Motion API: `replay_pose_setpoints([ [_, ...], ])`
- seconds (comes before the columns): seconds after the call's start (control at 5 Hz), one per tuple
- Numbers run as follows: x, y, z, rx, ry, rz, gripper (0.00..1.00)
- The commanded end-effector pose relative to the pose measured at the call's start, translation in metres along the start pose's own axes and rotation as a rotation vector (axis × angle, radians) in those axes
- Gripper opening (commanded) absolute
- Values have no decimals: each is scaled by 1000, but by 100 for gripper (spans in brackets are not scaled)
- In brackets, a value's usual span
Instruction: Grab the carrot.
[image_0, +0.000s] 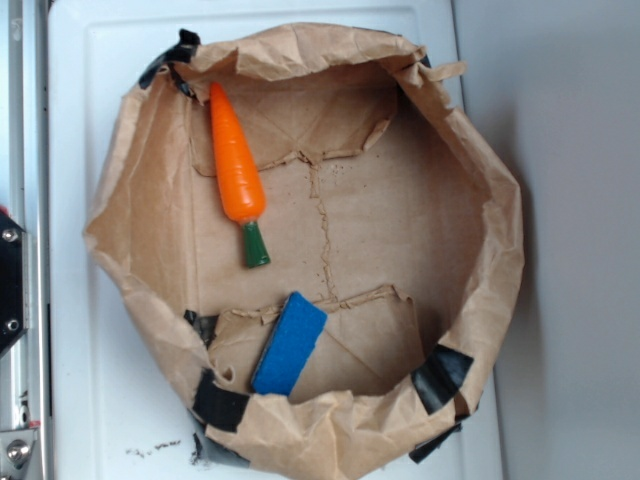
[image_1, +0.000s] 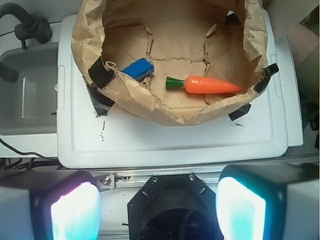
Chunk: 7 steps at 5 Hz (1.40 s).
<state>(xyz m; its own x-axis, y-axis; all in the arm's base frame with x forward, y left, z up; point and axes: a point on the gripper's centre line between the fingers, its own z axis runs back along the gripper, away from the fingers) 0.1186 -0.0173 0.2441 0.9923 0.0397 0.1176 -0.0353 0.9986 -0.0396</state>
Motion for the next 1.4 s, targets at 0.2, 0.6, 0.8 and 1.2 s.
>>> replay_pose_setpoints([
  [0.2,20,-9,-2,8,31,73,100],
  [0.6,71,-1,-23,28,23,323,100],
  [0.8,93,10,-39,38,-76,465,100],
  [1.2,112,27,-71,86,-157,585,100],
])
